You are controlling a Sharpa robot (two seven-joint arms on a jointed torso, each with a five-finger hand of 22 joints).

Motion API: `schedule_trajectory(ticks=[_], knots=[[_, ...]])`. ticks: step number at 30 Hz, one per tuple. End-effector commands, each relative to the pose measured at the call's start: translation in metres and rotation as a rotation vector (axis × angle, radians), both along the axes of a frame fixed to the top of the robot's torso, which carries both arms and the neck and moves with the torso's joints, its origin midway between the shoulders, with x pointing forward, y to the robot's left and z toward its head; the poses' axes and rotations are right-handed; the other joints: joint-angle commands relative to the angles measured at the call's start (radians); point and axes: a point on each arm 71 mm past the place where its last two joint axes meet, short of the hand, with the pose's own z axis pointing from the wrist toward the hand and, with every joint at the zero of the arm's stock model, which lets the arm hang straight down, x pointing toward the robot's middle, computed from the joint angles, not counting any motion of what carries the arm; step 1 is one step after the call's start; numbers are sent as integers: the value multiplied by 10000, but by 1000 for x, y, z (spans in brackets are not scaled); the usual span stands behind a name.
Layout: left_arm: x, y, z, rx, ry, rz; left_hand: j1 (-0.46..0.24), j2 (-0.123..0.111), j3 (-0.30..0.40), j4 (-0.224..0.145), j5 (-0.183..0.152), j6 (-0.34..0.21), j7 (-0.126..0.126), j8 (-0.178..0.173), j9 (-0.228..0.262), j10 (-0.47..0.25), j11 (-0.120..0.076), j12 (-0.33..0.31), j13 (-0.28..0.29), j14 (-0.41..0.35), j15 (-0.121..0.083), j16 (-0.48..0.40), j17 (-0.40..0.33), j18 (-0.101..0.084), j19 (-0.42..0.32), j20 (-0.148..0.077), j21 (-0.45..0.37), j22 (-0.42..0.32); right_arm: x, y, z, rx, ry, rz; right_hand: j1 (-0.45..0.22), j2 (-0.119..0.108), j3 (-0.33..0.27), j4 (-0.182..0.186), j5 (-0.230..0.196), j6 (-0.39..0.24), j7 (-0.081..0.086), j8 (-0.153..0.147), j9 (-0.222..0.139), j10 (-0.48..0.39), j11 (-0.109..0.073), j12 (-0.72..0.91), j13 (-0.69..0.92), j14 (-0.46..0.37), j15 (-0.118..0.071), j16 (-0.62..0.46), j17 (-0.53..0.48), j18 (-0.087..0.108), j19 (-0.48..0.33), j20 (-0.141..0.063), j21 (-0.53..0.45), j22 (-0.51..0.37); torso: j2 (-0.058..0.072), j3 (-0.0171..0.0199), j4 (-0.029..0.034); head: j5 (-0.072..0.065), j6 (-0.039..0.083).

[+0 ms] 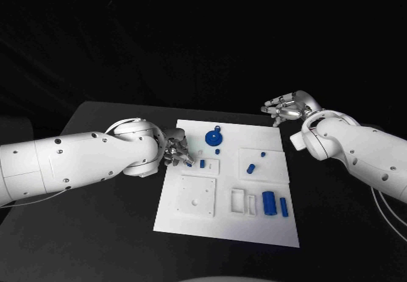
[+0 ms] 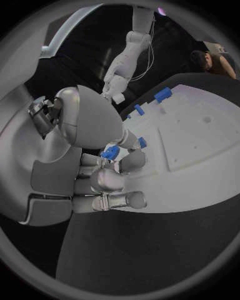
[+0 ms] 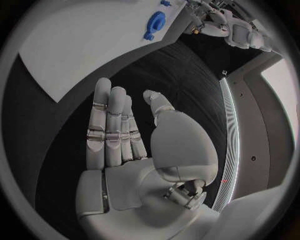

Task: Assemble the parts on the task board

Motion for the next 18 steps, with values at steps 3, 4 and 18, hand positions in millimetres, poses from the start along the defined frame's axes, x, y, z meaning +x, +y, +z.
schedule_trajectory(ticks=[3, 4, 18], knots=[[-5, -4, -9, 153, 490, -287, 93, 111, 262, -188, -109, 1254, -1153, 28, 150, 141, -332, 38, -9, 36, -61, 60, 23, 203, -25, 89, 56, 184, 0, 2, 0, -4, -3, 181, -76, 57, 62, -22, 36, -53, 11, -29, -4, -70, -1, 53, -11, -51, 11, 5, -9, -125, 172, 71, 42, -9, -1, -1, -4, -4, -18], [-5, -4, -9, 148, 488, -287, 98, 109, 249, -177, -135, 1274, -1159, 29, 177, 141, -333, 47, -8, 41, -61, 70, 41, 206, -27, 98, 57, 184, 0, 2, 0, -4, -2, 181, -76, 57, 62, -22, 36, -53, 11, -29, -4, -70, -1, 53, -11, -51, 11, 5, -9, -125, 172, 71, 42, -9, 1, -1, -3, -6, -24], [-5, -5, -8, 36, 385, -237, 172, 133, 33, -20, -583, 1330, -1188, -3, 405, 139, -344, 81, -7, 44, -65, 77, 59, 253, -25, 151, 54, 180, 0, 2, -2, 1, 21, 186, -76, 57, 62, -22, 36, -53, 11, -29, -4, -70, -1, 53, -11, -51, 11, 5, -9, -125, 172, 71, 42, -9, 2, 3, -3, -17, -34]])
